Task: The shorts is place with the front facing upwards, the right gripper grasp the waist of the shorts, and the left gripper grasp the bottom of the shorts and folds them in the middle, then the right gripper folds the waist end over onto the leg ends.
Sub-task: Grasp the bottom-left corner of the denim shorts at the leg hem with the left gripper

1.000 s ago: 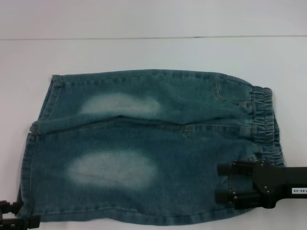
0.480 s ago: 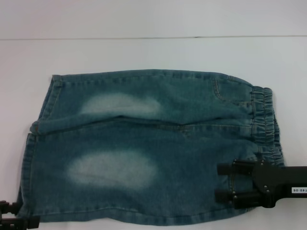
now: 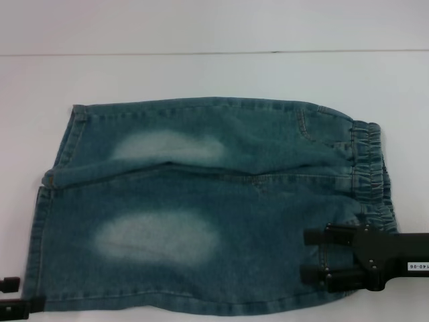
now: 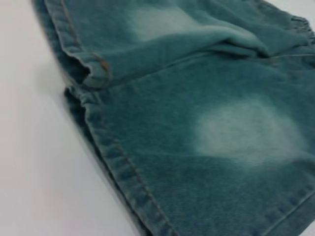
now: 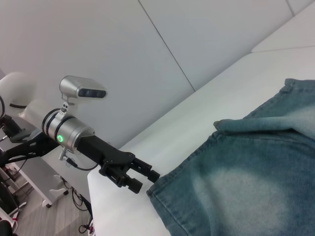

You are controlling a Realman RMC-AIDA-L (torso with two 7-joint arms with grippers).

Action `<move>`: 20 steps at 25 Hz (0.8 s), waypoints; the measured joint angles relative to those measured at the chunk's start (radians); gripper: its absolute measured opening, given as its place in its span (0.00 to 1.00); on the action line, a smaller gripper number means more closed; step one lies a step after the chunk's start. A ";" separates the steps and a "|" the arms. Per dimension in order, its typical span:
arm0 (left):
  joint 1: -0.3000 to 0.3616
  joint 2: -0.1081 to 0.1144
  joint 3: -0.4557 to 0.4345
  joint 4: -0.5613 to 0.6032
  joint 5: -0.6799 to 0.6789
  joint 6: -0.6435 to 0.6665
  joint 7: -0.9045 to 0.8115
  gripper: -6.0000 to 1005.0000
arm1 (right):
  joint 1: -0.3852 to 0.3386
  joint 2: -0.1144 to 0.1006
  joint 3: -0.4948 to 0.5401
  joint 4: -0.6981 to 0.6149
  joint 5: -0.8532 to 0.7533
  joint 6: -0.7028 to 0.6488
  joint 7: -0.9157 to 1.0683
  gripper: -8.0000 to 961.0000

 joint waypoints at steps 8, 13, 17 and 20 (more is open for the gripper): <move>0.000 -0.006 0.008 0.005 0.002 0.005 -0.001 0.87 | 0.000 0.000 0.000 0.001 0.000 0.000 0.000 0.95; -0.005 -0.007 0.009 0.006 0.013 0.019 -0.005 0.87 | 0.000 0.000 0.000 0.001 0.000 0.000 0.000 0.95; -0.008 -0.007 0.008 0.012 0.008 0.052 -0.006 0.87 | 0.000 -0.002 0.000 0.001 0.000 0.000 0.000 0.95; -0.011 -0.005 0.005 0.014 0.004 0.069 -0.006 0.87 | 0.000 -0.003 0.000 0.002 0.000 0.000 0.000 0.94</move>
